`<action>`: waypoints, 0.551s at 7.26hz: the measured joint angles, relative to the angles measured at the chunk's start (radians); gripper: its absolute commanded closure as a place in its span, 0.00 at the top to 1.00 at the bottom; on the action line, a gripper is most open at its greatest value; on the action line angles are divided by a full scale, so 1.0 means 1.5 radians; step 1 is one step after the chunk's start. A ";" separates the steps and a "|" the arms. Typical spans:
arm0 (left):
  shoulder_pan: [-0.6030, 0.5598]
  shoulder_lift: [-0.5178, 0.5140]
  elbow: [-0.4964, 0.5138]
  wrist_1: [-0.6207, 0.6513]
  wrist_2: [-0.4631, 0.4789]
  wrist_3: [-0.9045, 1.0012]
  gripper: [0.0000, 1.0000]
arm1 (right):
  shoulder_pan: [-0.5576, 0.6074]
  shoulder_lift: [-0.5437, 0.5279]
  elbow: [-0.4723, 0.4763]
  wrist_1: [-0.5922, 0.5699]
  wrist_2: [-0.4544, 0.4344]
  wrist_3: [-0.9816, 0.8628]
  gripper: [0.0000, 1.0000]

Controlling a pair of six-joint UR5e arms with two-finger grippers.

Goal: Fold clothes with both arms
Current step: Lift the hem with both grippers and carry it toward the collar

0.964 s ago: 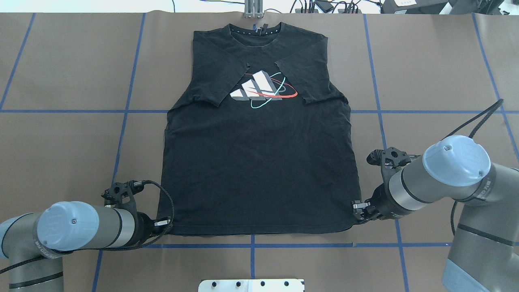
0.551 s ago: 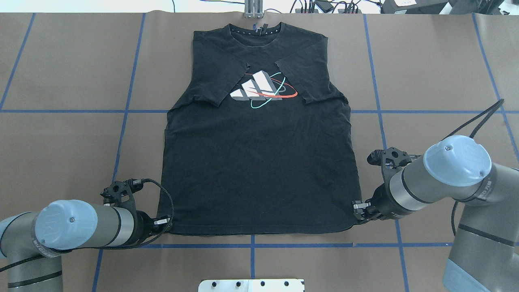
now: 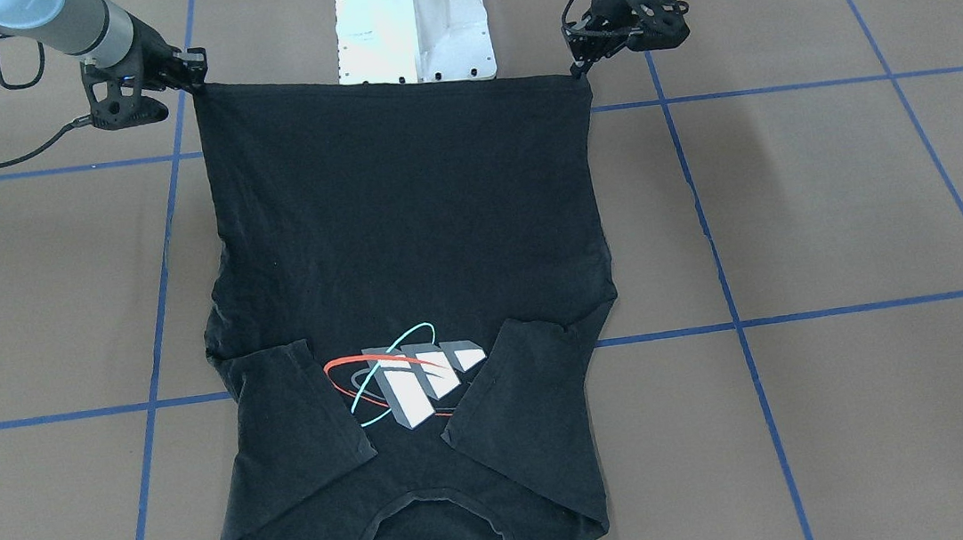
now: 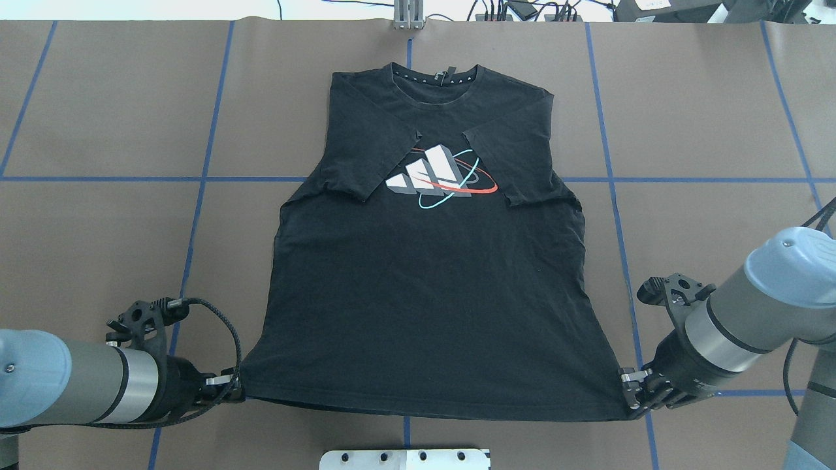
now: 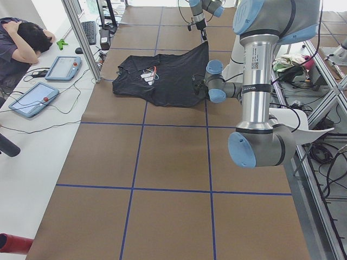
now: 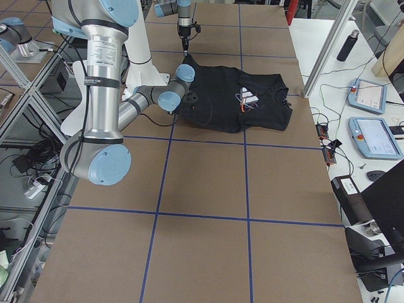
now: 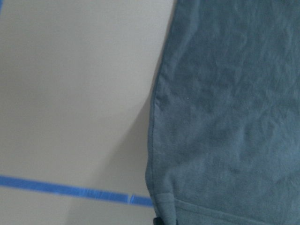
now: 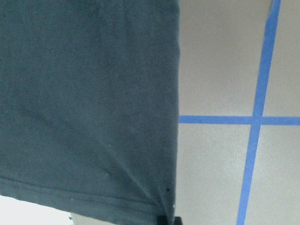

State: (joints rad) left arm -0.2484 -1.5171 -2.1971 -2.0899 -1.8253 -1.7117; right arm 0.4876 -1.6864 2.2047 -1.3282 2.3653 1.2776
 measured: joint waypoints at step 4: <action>0.083 -0.002 -0.067 0.042 -0.084 -0.051 0.00 | 0.005 -0.028 0.036 -0.001 0.079 0.001 0.00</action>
State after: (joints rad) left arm -0.1246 -1.5204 -2.2971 -2.0272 -1.9511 -1.7875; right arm 0.4955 -1.7287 2.2593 -1.3302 2.4834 1.2789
